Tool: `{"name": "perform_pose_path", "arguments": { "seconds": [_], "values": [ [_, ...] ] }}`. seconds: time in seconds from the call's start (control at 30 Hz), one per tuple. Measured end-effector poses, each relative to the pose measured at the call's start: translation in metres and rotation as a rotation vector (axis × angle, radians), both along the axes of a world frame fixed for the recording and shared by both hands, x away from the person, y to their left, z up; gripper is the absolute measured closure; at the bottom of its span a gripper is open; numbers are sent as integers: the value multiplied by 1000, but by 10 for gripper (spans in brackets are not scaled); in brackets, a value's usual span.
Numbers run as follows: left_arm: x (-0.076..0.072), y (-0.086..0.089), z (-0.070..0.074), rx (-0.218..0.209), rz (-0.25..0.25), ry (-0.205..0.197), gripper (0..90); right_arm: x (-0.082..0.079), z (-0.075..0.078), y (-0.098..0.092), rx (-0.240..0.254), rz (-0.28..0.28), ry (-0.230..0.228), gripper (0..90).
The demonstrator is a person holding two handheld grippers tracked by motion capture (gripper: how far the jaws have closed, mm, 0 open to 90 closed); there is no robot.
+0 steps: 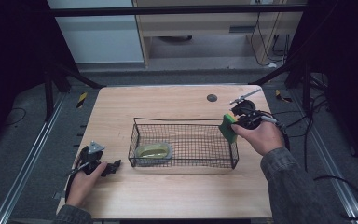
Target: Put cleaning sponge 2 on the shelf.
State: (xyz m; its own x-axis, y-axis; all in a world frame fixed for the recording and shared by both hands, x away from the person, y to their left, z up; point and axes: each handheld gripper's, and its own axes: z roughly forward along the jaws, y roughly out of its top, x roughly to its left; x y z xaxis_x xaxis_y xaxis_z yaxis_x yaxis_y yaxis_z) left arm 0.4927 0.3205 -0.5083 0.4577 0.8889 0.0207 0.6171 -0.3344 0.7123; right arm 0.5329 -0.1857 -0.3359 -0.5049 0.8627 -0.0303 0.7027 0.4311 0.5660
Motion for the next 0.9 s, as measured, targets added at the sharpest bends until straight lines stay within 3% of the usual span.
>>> {"name": "perform_pose_path", "arguments": {
  "seconds": [0.9],
  "values": [
    [0,0,0,2,-3,5,0,12,-41,5,-23,-16,73,640]
  ]
}}
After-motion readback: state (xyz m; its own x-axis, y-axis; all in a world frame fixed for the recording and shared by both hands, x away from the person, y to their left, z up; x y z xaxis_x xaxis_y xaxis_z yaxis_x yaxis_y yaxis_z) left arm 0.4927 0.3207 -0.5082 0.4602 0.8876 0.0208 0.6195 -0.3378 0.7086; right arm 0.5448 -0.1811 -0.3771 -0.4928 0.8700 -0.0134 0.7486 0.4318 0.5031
